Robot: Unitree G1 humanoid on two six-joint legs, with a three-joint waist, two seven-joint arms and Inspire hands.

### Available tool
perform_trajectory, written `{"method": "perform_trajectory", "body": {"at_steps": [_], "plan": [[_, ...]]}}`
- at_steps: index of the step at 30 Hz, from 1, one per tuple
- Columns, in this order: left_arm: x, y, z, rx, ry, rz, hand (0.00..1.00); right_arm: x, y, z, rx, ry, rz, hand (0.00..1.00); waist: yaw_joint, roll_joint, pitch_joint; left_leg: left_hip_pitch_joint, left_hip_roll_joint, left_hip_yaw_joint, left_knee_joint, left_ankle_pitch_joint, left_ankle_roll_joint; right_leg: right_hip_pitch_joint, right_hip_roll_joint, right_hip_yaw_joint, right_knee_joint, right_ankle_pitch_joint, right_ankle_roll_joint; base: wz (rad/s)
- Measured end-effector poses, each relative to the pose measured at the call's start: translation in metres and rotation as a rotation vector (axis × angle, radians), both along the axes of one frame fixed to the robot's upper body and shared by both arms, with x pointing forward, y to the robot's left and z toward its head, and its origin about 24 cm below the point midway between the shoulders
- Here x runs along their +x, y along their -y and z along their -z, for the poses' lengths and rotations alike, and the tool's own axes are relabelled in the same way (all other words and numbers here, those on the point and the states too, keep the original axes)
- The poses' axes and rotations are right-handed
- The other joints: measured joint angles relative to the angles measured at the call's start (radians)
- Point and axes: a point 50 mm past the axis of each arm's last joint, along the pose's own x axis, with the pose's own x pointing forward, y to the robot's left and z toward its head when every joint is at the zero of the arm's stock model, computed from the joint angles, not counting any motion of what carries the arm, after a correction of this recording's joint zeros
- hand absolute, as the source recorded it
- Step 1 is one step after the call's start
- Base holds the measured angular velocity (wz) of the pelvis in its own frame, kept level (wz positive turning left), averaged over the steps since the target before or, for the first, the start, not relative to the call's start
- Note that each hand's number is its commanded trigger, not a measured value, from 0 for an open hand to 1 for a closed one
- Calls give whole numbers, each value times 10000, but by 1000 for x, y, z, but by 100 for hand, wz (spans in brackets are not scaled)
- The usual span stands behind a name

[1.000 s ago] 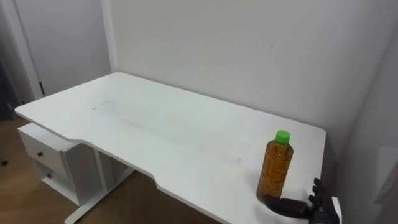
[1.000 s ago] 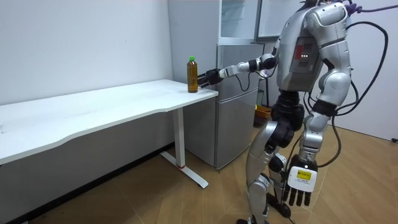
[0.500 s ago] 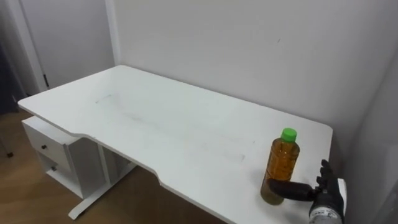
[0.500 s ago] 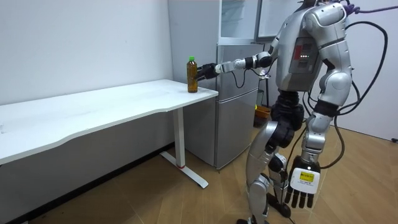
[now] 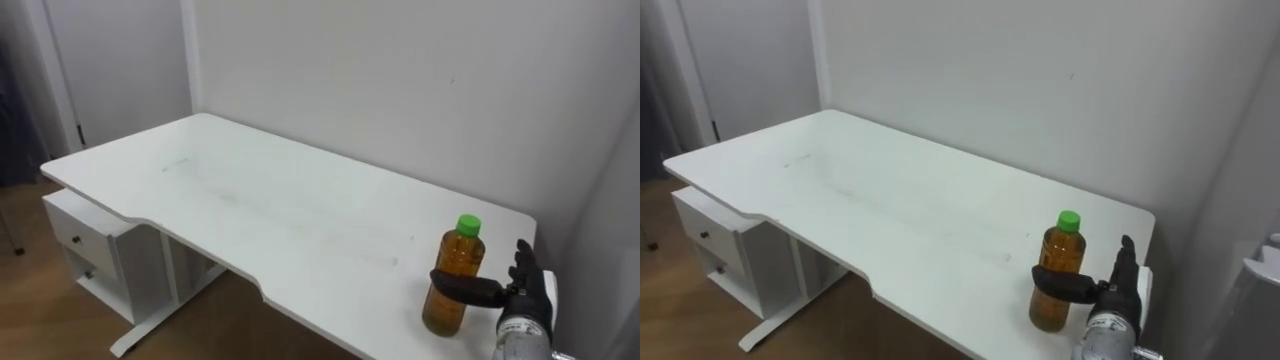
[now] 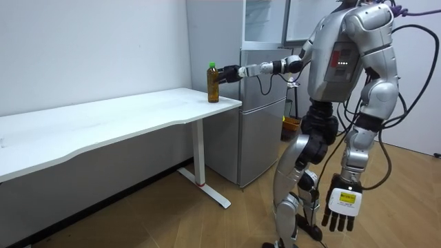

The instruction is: Put the bottle in the upper fridge

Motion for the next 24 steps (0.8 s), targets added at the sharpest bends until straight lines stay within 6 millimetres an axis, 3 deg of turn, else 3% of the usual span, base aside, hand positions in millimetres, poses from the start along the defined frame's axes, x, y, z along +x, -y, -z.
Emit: {"method": "perform_trajectory", "body": {"at_steps": [6, 13, 20, 24], "plan": [[0, 1, 0, -85, 78, -350, 0, 0, 0, 0, -21, 29, 42, 0, -7, -77, -24, 15, -33, -82, 6, 2, -1, 48, -5, -82, -10, -1, 5, 3], [3, 1, 0, -95, 199, -331, 0, 0, -3, 0, -52, 39, -123, 0, 13, 60, 56, 18, -46, -131, 32, 2, -2, 5, -3, -96, -22, -2, 6, 0], [11, 3, -1, -195, 592, -477, 0, 0, -7, 2, -114, -17, -409, 0, 93, 250, -51, 12, -61, -161, 21, 5, -4, 31, -5, -136, -19, -4, 9, 1], [11, 3, -1, -222, 628, -616, 0, -1, -8, 5, -216, -148, -478, 0, 189, 249, -59, -7, -114, -318, 12, 25, -17, 64, -5, -289, -21, -4, 10, 11]]}}
